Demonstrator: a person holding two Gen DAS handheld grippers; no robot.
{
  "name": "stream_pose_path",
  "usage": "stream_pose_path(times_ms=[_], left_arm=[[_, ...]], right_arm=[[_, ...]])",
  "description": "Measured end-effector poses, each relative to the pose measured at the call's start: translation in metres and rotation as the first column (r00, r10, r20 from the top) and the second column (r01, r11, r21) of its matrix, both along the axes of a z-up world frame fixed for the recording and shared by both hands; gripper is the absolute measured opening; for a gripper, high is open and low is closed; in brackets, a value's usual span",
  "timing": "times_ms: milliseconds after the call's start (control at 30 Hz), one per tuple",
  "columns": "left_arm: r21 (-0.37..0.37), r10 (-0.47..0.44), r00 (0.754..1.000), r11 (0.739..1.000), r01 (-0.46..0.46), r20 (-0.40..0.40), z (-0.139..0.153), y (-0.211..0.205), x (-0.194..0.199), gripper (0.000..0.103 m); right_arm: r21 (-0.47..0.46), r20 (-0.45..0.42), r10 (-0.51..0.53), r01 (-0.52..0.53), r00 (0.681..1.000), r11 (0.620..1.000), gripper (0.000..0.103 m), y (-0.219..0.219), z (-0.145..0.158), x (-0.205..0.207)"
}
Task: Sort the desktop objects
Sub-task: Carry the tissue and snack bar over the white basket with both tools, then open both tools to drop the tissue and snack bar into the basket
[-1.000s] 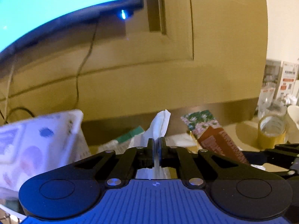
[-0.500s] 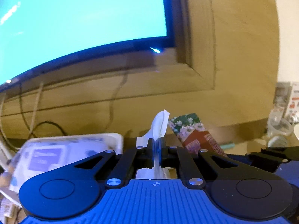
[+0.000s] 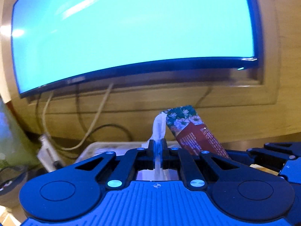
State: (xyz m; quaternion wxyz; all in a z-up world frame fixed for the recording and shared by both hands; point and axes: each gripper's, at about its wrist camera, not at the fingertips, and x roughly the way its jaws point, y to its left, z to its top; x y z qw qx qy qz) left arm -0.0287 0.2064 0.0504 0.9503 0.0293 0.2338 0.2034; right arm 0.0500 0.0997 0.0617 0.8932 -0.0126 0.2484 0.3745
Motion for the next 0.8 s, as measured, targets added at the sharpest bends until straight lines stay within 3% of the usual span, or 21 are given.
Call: stream_pose_path(times_ms=[200,400,533,700,800], left_arm=[[-0.007,0.045,0.999,0.999,-0.045,-0.031,-0.016,0.053,-0.005,0.001],[-0.045,0.046,0.998,0.998,-0.048,-0.044,-0.032,0.085,-0.006,0.003],[-0.069,0.037,0.998,0.997,-0.040,-0.048,-0.042,0.093,-0.005,0.024],[-0.091,0.024,0.998,0.995,-0.028,-0.051,-0.052,0.095,-0.002,0.033],[-0.093,0.028,0.998,0.995,-0.032,-0.049,-0.053,0.095,-0.001,0.056]], right_arm=[[-0.036,-0.026,0.027,-0.028,0.999,0.999,0.044,0.053,-0.014,-0.005],[-0.066,-0.003,0.014,-0.014,1.000,0.998,0.044,0.071,-0.026,-0.014],[-0.085,0.020,0.002,0.000,1.000,0.996,0.045,0.076,-0.028,-0.019],[-0.113,0.053,-0.005,0.011,0.999,0.994,0.048,0.077,-0.031,-0.025],[-0.124,0.063,-0.018,0.025,0.998,0.992,0.057,0.076,-0.031,-0.026]])
